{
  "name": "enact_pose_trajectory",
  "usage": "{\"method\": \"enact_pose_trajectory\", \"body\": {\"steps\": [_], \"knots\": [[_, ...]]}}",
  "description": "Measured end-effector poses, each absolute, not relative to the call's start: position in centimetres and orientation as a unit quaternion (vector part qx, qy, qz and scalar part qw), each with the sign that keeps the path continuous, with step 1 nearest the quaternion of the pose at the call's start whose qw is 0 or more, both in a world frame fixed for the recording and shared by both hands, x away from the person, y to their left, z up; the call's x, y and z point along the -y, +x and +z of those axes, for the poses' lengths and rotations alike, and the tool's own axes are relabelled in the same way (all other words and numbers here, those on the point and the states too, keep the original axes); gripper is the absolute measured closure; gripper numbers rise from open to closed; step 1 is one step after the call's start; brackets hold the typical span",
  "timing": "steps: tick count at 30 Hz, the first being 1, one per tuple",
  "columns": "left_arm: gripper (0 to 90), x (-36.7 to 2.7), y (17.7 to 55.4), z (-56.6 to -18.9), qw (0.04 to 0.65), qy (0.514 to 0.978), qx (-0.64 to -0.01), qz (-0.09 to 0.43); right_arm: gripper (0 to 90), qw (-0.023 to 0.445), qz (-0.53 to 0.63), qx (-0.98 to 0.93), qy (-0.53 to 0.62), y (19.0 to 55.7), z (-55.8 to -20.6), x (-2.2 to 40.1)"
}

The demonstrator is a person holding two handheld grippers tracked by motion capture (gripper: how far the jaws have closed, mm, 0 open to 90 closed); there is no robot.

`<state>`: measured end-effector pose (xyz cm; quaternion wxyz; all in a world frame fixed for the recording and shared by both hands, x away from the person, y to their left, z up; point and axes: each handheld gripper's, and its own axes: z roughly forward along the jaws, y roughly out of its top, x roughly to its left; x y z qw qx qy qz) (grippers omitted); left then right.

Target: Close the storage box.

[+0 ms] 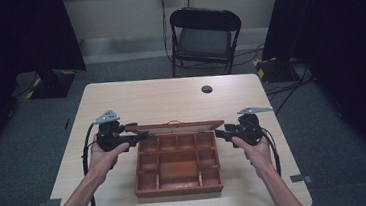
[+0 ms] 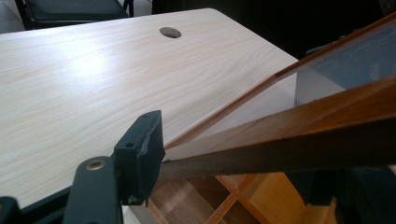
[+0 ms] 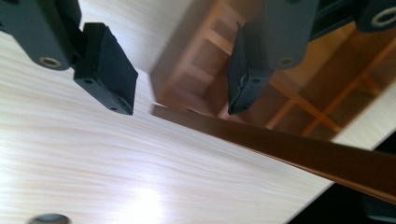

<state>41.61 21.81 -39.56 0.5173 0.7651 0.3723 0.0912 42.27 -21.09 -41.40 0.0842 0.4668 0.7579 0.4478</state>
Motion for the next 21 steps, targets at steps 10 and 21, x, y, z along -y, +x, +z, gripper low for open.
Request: {"method": "enact_pose_trajectory", "body": {"steps": [10, 21], "knots": [[28.8, -21.5, 41.1, -39.7, 0.520, 0.760, -0.380, 0.085, 44.0, 0.103, 0.451, -0.747, 0.478, 43.1, -40.9, 21.9], [20.7, -21.2, 39.8, -40.0, 0.498, 0.779, -0.370, 0.091, 48.5, 0.098, 0.480, -0.738, 0.464, 42.8, -36.8, 22.0]]}}
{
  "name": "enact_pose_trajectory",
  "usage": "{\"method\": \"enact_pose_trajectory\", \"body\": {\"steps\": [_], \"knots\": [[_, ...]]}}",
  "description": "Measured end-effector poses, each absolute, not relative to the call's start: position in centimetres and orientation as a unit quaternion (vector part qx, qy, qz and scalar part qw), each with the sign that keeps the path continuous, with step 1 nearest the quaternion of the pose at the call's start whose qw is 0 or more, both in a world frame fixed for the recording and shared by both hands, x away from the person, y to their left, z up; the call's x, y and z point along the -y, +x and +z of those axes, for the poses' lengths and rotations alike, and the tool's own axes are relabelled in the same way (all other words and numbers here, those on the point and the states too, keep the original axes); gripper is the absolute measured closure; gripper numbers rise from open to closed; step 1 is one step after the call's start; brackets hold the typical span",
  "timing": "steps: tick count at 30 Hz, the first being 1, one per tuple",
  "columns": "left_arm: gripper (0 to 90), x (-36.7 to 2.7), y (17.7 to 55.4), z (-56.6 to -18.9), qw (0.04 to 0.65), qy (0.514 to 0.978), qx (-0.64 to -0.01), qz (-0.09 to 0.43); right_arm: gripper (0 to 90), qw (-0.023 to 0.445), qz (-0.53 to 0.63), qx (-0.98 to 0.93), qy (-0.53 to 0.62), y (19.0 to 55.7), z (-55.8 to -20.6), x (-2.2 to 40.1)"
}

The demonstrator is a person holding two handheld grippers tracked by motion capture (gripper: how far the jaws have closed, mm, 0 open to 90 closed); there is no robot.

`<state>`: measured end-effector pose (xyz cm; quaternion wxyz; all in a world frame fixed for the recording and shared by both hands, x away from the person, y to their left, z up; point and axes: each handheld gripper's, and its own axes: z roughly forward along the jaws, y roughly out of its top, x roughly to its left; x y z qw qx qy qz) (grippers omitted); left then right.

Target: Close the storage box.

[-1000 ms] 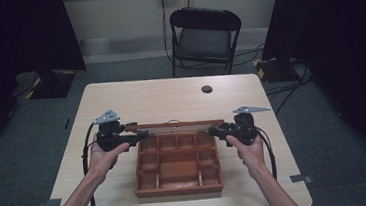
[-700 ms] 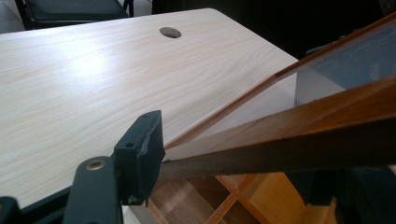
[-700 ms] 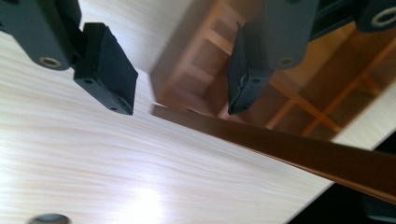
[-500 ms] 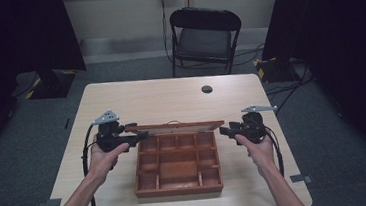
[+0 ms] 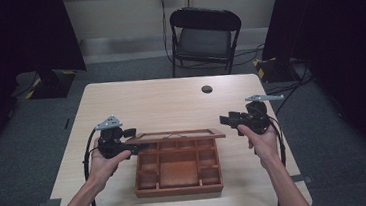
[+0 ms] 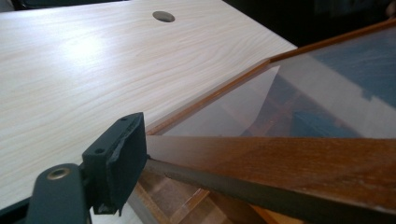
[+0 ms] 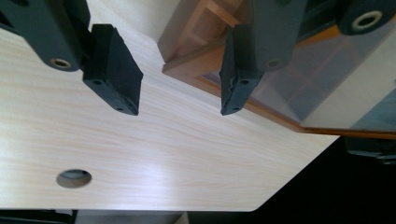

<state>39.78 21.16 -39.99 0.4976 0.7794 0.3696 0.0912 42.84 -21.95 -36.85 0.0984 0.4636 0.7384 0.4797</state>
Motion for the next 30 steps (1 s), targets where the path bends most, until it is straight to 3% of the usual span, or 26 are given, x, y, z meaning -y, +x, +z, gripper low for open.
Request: {"method": "enact_pose_trajectory", "body": {"steps": [6, 12, 15, 30], "knots": [[20.4, -21.1, 39.4, -40.0, 0.494, 0.780, -0.370, 0.103, 56.4, 0.080, 0.501, -0.752, 0.421, 42.0, -34.1, 20.9], [19.8, -21.1, 39.5, -39.9, 0.493, 0.781, -0.370, 0.102, 53.7, 0.053, 0.506, -0.778, 0.369, 41.7, -31.2, 18.2], [19.0, -21.2, 39.3, -40.2, 0.497, 0.779, -0.368, 0.102, 58.8, 0.037, 0.506, -0.796, 0.331, 41.6, -30.1, 16.4], [15.6, -21.2, 38.7, -41.0, 0.490, 0.784, -0.367, 0.097, 69.2, -0.068, 0.485, -0.838, 0.241, 40.4, -30.5, 10.0]]}}
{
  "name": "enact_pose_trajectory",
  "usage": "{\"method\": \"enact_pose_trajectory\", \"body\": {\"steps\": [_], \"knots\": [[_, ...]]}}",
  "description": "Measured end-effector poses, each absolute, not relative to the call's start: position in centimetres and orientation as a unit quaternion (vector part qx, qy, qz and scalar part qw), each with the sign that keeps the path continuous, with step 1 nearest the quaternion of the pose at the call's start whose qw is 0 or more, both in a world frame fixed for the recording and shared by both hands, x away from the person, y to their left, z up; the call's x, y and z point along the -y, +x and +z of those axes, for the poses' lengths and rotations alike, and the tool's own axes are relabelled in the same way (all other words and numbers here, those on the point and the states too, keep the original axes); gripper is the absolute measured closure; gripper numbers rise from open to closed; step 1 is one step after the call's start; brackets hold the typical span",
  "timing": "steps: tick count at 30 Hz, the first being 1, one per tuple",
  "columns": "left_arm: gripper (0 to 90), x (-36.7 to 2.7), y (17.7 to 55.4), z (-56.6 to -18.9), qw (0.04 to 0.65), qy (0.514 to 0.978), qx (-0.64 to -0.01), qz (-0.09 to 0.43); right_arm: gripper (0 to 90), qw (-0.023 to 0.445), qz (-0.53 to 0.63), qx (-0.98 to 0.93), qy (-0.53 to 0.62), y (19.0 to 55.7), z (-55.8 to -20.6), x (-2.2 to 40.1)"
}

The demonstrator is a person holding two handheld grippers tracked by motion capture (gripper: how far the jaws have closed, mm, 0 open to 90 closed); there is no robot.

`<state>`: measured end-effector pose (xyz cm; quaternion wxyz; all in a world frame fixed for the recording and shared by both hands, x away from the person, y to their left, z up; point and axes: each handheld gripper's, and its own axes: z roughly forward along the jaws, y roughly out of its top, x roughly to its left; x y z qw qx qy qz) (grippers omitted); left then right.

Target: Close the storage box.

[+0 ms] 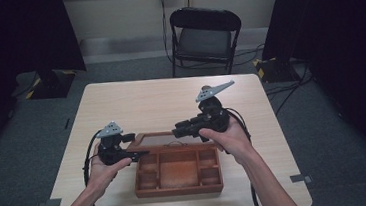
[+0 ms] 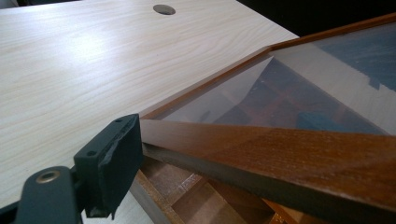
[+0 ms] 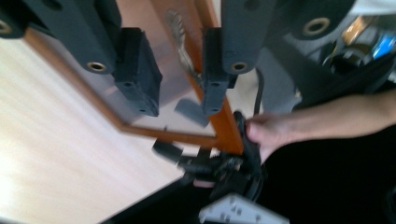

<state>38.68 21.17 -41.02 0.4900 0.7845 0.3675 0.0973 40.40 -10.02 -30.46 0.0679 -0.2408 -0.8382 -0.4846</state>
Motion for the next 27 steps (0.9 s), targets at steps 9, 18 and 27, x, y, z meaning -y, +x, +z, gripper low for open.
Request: {"method": "enact_pose_trajectory", "body": {"steps": [9, 18, 27], "knots": [[15.8, -21.1, 38.6, -41.2, 0.486, 0.785, -0.371, 0.099, 73.1, 0.083, -0.449, 0.854, -0.249, 40.7, -31.8, 9.6], [15.8, -21.1, 38.6, -41.2, 0.483, 0.786, -0.372, 0.099, 75.2, 0.099, -0.444, 0.857, -0.242, 40.3, -32.1, 9.2], [15.8, -21.2, 38.6, -41.5, 0.478, 0.792, -0.366, 0.100, 75.7, 0.114, -0.436, 0.856, -0.255, 40.5, -32.8, 8.7]]}}
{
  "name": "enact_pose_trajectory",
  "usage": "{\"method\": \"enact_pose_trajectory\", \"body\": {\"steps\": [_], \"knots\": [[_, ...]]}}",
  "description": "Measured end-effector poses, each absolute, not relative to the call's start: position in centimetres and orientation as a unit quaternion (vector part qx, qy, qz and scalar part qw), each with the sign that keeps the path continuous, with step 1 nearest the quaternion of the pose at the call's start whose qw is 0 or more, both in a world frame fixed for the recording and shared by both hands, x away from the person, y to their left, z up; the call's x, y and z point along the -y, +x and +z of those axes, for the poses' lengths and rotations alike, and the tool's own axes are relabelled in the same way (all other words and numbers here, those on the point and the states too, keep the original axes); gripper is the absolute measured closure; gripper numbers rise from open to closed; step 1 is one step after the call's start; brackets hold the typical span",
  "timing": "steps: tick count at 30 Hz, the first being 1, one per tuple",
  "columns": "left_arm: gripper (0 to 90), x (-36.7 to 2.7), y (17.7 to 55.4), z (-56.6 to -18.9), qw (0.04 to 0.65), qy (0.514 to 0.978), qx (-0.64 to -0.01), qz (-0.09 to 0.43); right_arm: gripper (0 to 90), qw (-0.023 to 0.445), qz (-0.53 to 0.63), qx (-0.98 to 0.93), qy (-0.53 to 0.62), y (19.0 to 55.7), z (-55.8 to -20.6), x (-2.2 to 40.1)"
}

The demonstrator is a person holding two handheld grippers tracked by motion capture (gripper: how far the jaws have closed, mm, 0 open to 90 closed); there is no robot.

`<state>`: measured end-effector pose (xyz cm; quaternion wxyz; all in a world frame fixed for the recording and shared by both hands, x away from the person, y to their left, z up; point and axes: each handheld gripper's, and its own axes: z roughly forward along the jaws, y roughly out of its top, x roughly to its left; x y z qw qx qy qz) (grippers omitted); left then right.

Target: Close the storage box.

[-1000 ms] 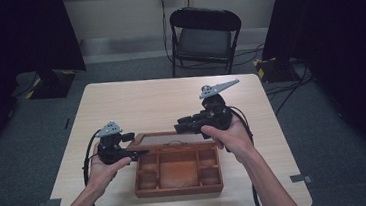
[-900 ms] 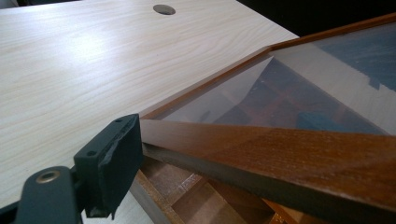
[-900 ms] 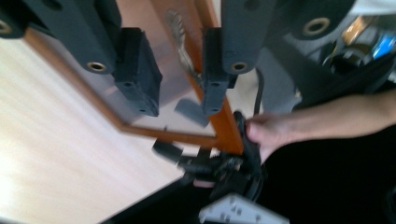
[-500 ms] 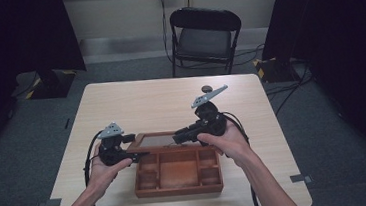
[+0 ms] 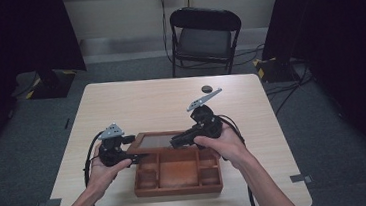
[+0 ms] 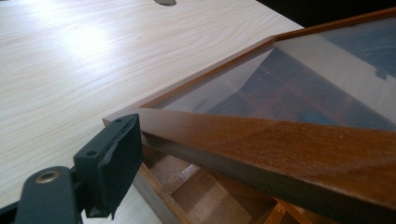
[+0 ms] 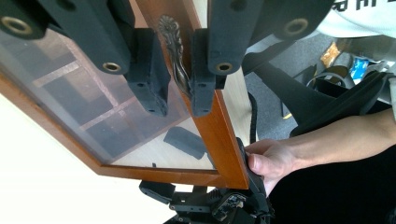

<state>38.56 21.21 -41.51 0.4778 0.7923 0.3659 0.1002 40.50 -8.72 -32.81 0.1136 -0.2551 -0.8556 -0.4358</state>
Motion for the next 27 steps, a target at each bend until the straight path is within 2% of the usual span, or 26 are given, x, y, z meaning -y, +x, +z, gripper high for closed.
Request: {"method": "enact_pose_trajectory", "body": {"steps": [3, 6, 8, 27], "knots": [[15.8, -21.2, 38.6, -41.6, 0.476, 0.792, -0.369, 0.098, 75.6, 0.119, -0.433, 0.856, -0.256, 40.6, -32.9, 8.7], [15.8, -21.3, 38.6, -41.5, 0.472, 0.793, -0.371, 0.101, 80.9, 0.127, -0.435, 0.855, -0.253, 40.6, -33.0, 8.8], [15.8, -21.3, 38.6, -41.6, 0.478, 0.791, -0.370, 0.097, 81.4, 0.126, -0.434, 0.856, -0.251, 40.6, -32.9, 8.7], [17.1, -23.0, 39.0, -42.1, 0.467, 0.789, -0.388, 0.094, 82.0, 0.114, -0.415, 0.870, -0.239, 40.1, -33.1, 9.0]]}}
